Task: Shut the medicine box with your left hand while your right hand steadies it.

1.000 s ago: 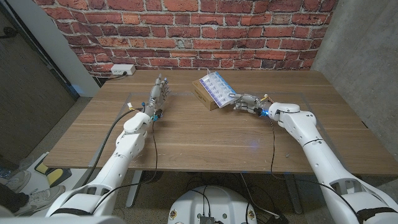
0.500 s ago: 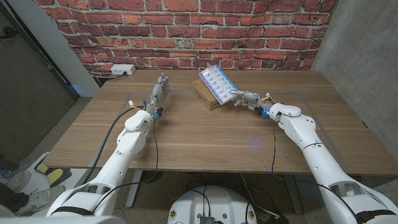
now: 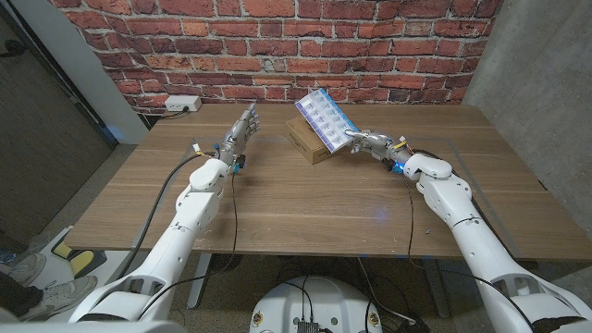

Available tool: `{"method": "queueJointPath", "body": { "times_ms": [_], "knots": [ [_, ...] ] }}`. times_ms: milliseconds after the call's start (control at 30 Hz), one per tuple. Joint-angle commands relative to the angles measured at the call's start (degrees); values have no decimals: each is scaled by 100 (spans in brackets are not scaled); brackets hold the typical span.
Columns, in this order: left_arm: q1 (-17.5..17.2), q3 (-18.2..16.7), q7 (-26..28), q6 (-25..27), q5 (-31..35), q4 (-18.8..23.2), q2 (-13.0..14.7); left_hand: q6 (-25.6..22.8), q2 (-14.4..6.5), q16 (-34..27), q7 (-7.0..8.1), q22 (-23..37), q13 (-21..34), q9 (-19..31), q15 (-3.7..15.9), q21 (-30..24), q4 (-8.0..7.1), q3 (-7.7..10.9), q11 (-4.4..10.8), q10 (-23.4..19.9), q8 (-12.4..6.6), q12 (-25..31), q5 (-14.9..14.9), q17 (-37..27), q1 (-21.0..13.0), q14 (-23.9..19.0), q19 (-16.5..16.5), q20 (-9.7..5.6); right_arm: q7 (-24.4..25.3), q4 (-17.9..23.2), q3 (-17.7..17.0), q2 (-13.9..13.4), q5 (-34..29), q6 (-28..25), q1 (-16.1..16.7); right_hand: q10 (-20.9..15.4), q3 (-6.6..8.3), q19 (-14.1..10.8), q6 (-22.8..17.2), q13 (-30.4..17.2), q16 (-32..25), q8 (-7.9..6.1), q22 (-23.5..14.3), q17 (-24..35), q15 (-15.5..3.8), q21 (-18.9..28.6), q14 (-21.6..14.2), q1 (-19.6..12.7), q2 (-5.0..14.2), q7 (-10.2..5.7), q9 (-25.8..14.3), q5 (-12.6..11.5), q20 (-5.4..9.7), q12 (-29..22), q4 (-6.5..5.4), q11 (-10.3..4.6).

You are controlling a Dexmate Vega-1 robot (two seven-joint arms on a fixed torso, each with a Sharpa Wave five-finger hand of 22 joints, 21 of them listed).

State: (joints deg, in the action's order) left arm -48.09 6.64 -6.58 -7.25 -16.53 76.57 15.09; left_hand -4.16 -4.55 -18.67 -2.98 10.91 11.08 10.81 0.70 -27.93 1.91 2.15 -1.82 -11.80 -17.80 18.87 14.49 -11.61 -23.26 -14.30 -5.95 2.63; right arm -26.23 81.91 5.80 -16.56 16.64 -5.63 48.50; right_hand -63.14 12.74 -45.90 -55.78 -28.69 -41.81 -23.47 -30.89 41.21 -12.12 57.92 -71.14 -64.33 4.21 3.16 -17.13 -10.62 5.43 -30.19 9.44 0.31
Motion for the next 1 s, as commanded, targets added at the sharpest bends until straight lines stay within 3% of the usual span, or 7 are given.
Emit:
{"method": "queueJointPath", "body": {
  "times_ms": [33,367,600,1000],
  "knots": [
    [-67,133,-156,951,-234,753,285,-375,54,-95,-137,2,13,14,-34,-104,50,-54,-98,-415,-58,61,-90,-24,-59,-401,-367,130,-218,-174,16,-124,-158,742,28,-671,170,65,-210,-142,-13,-8,-36,56,-105,77,121,-558,486,-269,-179,-33,631,-26,-200,-474],
    [13,170,-606,1486,-497,1090,505,-501,92,-107,-259,-1,15,14,-97,-136,14,-120,-184,-547,-46,49,-143,-31,9,-524,-510,191,-270,-142,59,-246,-361,1110,81,-643,150,187,-195,-244,-9,-10,-88,156,-105,191,179,-543,484,-300,-208,-46,633,-41,-222,-497],
    [71,158,-909,1721,-633,1256,677,-592,142,-96,-345,-2,17,15,-136,-150,-15,-183,-243,-592,-41,25,-170,-38,73,-555,-589,241,-215,-223,70,-296,-516,1359,92,-560,115,417,-169,-340,28,-13,-151,272,-99,315,293,-493,488,-398,-257,-58,625,-21,-272,-572],
    [111,138,-868,2078,-609,1495,808,-950,318,-107,-558,-10,22,25,-283,-160,-48,-345,-354,-801,-99,17,-193,-40,191,-724,-736,393,-3,-382,147,-340,-889,1960,94,-483,68,758,-173,-375,111,17,-231,413,-100,468,476,-439,484,-552,-244,-77,636,41,-321,-586]
  ]
}}
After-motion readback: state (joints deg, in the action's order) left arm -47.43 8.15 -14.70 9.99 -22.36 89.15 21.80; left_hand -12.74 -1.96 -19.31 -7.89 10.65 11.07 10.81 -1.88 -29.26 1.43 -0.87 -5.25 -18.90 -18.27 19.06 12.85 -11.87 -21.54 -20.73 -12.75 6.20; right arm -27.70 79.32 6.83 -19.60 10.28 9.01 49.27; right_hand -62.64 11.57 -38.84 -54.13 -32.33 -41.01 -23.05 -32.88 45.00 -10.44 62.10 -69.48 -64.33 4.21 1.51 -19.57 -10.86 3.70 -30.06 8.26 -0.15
